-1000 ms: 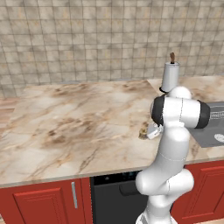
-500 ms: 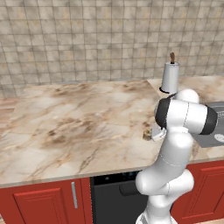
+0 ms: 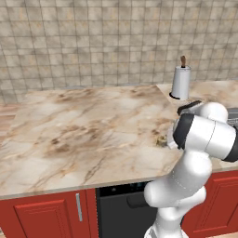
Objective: Pick the candle and candle from the dining table and place them in the open cabinet. Close the cabinet after placing the objects.
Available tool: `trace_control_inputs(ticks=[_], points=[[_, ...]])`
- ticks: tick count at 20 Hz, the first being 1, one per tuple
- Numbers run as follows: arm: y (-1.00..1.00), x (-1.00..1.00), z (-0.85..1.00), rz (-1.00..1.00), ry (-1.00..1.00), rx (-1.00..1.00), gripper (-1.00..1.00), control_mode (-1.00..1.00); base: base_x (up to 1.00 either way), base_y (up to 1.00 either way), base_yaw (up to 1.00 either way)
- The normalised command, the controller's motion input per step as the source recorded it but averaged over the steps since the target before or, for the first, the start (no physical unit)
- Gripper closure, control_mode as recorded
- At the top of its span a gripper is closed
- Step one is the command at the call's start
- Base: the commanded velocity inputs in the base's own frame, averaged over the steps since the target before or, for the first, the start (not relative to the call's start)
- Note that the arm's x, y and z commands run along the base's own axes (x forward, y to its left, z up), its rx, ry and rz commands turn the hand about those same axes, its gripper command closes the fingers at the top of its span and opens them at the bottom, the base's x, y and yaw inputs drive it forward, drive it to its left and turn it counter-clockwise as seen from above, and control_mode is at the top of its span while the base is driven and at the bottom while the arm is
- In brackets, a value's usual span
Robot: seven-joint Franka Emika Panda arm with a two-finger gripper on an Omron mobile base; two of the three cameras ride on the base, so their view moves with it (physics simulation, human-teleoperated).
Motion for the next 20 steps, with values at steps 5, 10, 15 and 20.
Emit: trace_control_inputs(ticks=[5, 10, 15, 20], points=[[-0.06, -0.32, 0.43, 0.00, 0.01, 0.00, 1.00, -1.00, 0.00, 0.00, 0.00], [-0.07, -0.34, 0.32, 0.00, -0.06, 0.00, 1.00, -1.00, 0.00, 0.00, 0.00], [-0.03, -0.35, 0.30, 0.00, -0.11, 0.00, 1.00, -1.00, 0.00, 0.00, 0.00], [-0.02, -0.32, 0.31, -0.05, -0.08, 0.00, 1.00, -1.00, 0.00, 0.00, 0.00]])
